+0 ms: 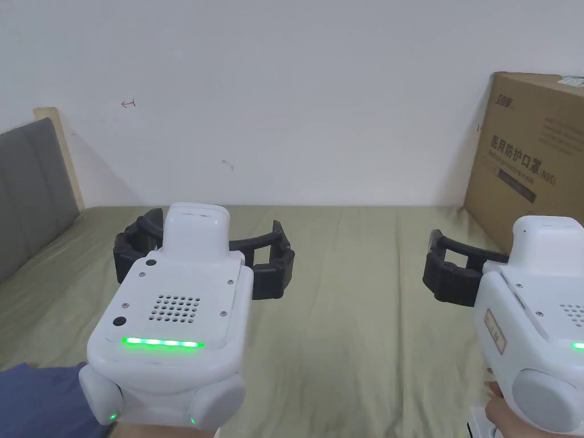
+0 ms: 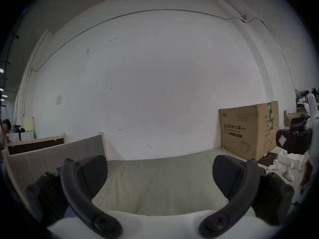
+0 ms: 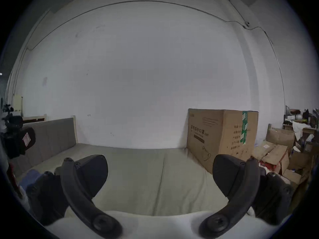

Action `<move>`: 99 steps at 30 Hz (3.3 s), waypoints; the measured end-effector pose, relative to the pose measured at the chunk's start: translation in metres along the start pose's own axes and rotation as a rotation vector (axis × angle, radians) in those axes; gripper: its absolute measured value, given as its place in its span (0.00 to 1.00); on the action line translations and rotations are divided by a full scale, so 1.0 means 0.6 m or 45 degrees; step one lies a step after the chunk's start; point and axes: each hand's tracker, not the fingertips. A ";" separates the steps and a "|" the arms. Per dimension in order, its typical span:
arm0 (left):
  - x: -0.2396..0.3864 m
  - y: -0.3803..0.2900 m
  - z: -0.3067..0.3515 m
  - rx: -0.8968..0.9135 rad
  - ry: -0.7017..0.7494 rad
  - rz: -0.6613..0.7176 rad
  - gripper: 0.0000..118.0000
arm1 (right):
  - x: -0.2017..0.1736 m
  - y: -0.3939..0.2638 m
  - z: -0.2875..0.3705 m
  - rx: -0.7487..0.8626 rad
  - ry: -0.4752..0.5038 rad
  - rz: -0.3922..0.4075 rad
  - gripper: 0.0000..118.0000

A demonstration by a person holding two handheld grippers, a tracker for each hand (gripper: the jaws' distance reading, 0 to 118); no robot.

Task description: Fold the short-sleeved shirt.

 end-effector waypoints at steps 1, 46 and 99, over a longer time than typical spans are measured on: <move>-0.001 -0.001 -0.002 -0.007 -0.012 0.020 1.00 | 0.003 0.001 -0.001 0.000 -0.001 -0.016 1.00; -0.015 -0.008 0.011 -0.051 0.006 0.100 0.02 | 0.013 -0.003 0.019 -0.037 -0.033 0.027 0.00; -0.638 -0.451 -0.084 -1.608 0.322 0.663 0.96 | -0.352 -0.150 -0.121 -0.639 0.865 0.049 0.00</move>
